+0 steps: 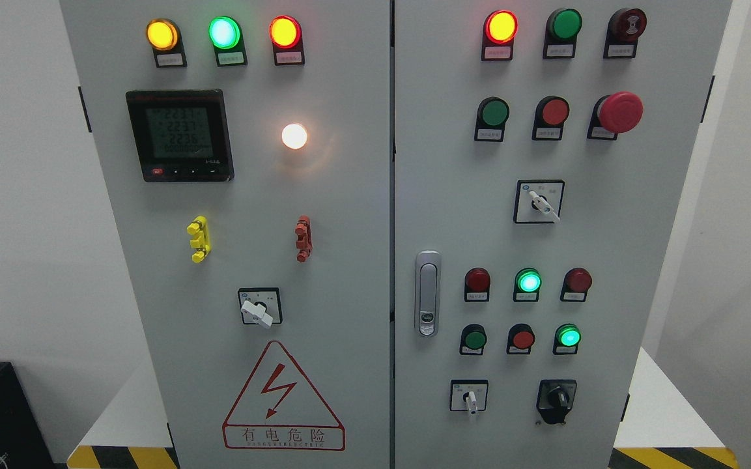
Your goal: Flip black knob to close circuit
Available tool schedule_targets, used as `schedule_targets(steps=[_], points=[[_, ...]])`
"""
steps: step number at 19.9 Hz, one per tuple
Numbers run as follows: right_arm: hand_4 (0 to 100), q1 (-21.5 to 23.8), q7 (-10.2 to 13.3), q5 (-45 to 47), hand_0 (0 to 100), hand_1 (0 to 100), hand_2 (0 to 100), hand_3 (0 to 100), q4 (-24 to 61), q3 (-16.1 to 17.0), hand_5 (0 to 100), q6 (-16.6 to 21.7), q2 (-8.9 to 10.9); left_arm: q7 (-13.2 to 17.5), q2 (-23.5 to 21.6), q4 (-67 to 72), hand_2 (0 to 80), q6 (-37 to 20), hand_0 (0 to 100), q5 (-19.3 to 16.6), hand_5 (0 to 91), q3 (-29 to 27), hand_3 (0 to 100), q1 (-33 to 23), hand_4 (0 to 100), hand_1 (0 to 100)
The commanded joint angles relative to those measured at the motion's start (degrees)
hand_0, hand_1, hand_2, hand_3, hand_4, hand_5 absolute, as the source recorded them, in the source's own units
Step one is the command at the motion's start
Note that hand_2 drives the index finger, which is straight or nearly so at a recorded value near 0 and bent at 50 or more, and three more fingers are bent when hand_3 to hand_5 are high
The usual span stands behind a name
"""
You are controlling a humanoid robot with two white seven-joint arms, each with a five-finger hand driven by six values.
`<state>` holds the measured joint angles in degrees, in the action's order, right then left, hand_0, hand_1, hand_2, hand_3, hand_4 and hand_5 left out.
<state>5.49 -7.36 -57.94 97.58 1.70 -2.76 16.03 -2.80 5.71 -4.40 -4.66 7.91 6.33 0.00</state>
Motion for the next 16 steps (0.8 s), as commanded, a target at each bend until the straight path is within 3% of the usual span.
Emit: schedule_targets(steps=[1,10,16], points=[[80,-3.6,-1.9,-2.1,0,0,89,100,6.6,-2.4,79,-4.4,0.4,0.0,0.0,0.0,0.0,0.0,12,0.0,0.0,0.0,0,-1.1,0,56],[82,-10.2,-6.8,-5.7,1,0,90,100,8.1,-7.8,80,-13.8,-0.65,0.0,0.0,0.0,0.0,0.0,12,0.0,0.0,0.0,0,-1.1,0,56],[83,-13.0,-10.4,-11.6,0,0,90,100,8.0,-10.6,82,-20.5,-5.22,0.0,0.0,0.0,0.0,-0.1,12,0.0,0.0,0.0,0,-1.1,0,56]])
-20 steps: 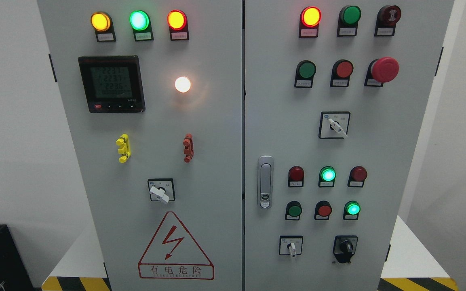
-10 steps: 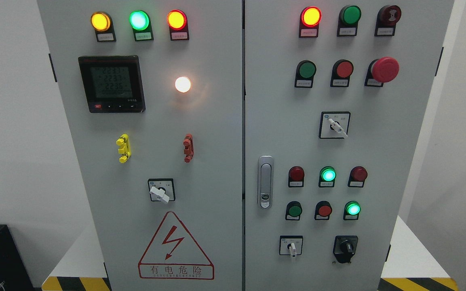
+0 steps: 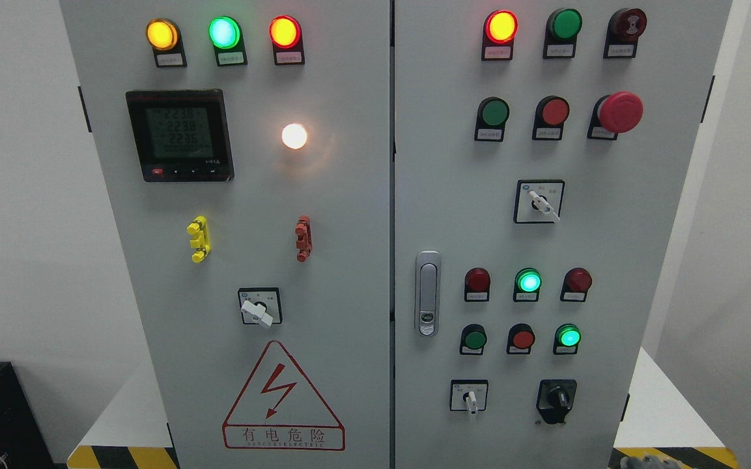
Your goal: Flip black knob to close circuit
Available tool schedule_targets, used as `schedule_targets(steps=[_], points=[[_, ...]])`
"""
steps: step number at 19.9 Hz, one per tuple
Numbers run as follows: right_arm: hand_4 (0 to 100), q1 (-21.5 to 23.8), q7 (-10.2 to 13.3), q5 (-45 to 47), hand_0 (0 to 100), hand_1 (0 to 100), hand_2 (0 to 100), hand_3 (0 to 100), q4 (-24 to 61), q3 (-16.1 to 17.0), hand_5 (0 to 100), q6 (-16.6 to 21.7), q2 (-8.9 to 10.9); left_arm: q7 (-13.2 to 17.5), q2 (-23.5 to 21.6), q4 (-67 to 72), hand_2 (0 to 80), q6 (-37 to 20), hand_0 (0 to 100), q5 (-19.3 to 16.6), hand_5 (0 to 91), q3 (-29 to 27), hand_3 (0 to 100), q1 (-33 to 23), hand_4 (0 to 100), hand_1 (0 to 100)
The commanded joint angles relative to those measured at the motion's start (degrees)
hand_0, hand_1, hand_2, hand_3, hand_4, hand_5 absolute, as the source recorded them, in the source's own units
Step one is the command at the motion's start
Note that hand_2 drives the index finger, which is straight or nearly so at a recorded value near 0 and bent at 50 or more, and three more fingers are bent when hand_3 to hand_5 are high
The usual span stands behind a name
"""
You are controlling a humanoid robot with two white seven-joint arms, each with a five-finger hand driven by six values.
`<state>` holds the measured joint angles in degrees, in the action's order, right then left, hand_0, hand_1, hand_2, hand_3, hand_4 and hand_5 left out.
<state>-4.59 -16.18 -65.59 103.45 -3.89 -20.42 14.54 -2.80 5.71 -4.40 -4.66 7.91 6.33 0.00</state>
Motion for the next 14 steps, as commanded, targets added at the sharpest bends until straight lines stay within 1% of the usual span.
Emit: schedule_targets(steps=[1,4,6,7,8,12,14], points=[[83,-3.5,-2.3,-4.7,0,0,90,100,2.1,-5.2,82,-3.8,-4.33,0.0,0.0,0.0,0.0,0.0,12,0.0,0.0,0.0,0,-1.1,0,56],[83,-4.5,-2.7,-6.4,0,0,90,100,2.0,-5.4,82,-5.5,-5.83,0.0,0.0,0.0,0.0,0.0,12,0.0,0.0,0.0,0,-1.1,0,56],[83,-4.8,-3.1,-6.7,0,0,91,100,1.8,-5.4,82,-6.4,-6.1,0.0,0.0,0.0,0.0,0.0,12,0.0,0.0,0.0,0,-1.1,0,56],[83,-4.9,-3.8,-7.2,0,0,91,100,1.7,-5.3,82,-6.7,-6.27,0.0,0.0,0.0,0.0,0.0,12,0.0,0.0,0.0,0,-1.1,0,56],[84,-5.1,-4.4,-7.5,0,0,91,100,1.5,-5.3,83,-7.0,-6.97,0.0,0.0,0.0,0.0,0.0,12,0.0,0.0,0.0,0,-1.1,0,56],[84,-6.2,-4.5,-7.6,0,0,91,100,1.3,-5.2,83,-7.4,-7.77,0.0,0.0,0.0,0.0,0.0,12,0.0,0.0,0.0,0,-1.1,0,56],[84,-7.2,-5.0,-7.6,0,0,91,100,1.0,-5.2,84,-8.1,-8.03,0.0,0.0,0.0,0.0,0.0,12,0.0,0.0,0.0,0,-1.1,0,56]])
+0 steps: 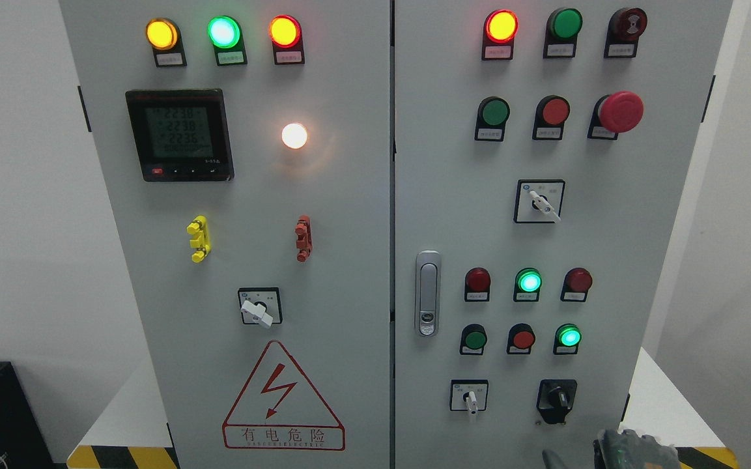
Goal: Flip black knob to close circuit
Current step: 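Reach the right hand up to the black rotary knob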
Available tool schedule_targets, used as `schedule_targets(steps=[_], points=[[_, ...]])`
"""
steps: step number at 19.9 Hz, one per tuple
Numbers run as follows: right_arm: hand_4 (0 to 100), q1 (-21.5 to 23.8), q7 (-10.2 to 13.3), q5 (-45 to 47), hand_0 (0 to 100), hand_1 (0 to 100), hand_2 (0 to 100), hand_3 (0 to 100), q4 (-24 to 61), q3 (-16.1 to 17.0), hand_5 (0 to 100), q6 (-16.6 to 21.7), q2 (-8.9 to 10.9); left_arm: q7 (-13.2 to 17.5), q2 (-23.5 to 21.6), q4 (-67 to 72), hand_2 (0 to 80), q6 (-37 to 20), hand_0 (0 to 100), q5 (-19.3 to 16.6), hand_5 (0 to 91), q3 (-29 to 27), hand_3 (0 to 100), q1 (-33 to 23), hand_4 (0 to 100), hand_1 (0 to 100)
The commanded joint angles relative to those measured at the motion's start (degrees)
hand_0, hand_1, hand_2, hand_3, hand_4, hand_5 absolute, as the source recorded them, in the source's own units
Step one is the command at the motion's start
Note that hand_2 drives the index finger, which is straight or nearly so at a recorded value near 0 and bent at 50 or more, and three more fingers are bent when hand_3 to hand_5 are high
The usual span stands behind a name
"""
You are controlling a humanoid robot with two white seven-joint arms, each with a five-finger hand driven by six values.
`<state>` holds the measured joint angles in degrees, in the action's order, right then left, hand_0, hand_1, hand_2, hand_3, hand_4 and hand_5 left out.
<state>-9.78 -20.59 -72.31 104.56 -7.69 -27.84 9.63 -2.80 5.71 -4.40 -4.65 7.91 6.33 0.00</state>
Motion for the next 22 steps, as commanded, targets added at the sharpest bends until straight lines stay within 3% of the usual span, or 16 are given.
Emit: schedule_targets(steps=[1,14,22], points=[[84,-2.3,-0.7,-0.9,0,0,91,100,-0.1,-1.5,84,-0.8,-3.21,0.0,0.0,0.0,0.0,0.0,12,0.0,0.0,0.0,0,-1.1,0,56],[85,-4.2,-1.1,-0.8,1,0,91,100,-2.6,0.3,84,-1.3,-1.37,0.0,0.0,0.0,0.0,0.0,12,0.0,0.0,0.0,0,-1.1,0,56],[85,-4.9,-1.1,-0.7,1,1,91,100,-4.2,2.1,84,-1.3,-1.37,0.0,0.0,0.0,0.0,0.0,12,0.0,0.0,0.0,0,-1.1,0,56]])
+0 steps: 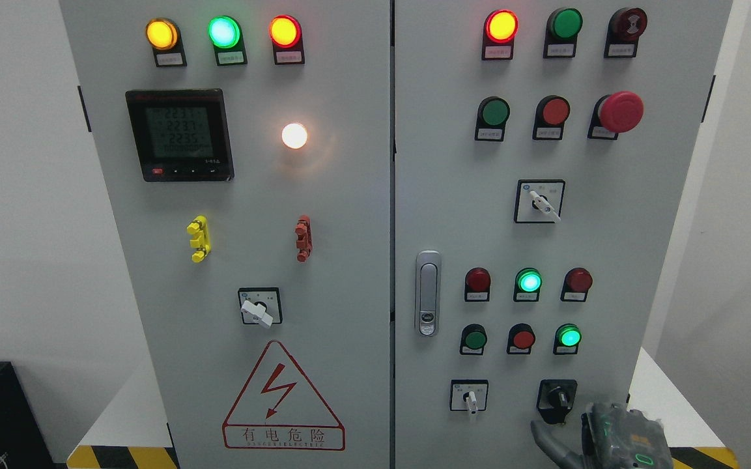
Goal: Flip black knob to close circuit
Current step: 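Reach the right hand up to the black rotary knob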
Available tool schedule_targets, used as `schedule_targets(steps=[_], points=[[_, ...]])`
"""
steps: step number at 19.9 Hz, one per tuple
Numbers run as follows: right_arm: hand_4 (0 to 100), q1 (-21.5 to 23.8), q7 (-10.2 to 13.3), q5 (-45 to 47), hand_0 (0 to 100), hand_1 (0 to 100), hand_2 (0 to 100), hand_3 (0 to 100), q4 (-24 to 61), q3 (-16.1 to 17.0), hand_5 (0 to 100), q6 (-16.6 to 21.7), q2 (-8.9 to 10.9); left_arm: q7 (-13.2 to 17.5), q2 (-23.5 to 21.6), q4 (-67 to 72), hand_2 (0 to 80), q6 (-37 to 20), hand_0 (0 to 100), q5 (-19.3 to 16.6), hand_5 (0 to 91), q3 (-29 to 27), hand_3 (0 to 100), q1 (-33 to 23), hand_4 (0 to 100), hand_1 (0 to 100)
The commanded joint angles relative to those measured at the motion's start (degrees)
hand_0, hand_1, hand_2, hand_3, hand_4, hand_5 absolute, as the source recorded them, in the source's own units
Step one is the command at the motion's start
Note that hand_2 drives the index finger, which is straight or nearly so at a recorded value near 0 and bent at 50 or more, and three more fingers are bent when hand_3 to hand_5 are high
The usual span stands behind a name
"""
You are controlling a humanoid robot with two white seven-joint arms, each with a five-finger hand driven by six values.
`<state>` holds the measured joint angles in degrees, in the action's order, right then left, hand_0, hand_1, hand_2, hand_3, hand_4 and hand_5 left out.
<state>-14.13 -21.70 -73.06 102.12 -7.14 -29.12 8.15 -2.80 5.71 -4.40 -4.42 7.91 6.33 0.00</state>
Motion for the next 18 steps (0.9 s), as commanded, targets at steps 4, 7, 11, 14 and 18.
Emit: schedule_targets(steps=[4,7,11,14,18], points=[[85,-1.2,0.0,-0.1,2,2,91,100,-2.6,1.5,84,-0.9,0.03,0.0,0.0,0.0,0.0,-0.2,12,0.0,0.0,0.0,0,-1.1,0,56],[85,-1.2,0.0,-0.1,2,3,92,100,-2.7,1.5,84,-1.0,0.03,0.0,0.0,0.0,0.0,-0.2,12,0.0,0.0,0.0,0,-1.1,0,56],[85,-1.2,-0.1,-0.1,2,4,92,100,-2.6,1.4,85,-1.4,-0.06,0.0,0.0,0.0,0.0,-0.2,12,0.0,0.0,0.0,0,-1.1,0,56],[86,-1.2,-0.1,-0.1,3,4,92,100,-2.6,1.4,86,-1.4,-0.15,0.0,0.0,0.0,0.0,-0.2,12,0.0,0.0,0.0,0,-1.1,0,56],[86,-1.4,-0.1,-0.1,3,5,92,100,-3.1,1.4,86,-1.6,-0.15,0.0,0.0,0.0,0.0,-0.2,12,0.0,0.0,0.0,0,-1.1,0,56]])
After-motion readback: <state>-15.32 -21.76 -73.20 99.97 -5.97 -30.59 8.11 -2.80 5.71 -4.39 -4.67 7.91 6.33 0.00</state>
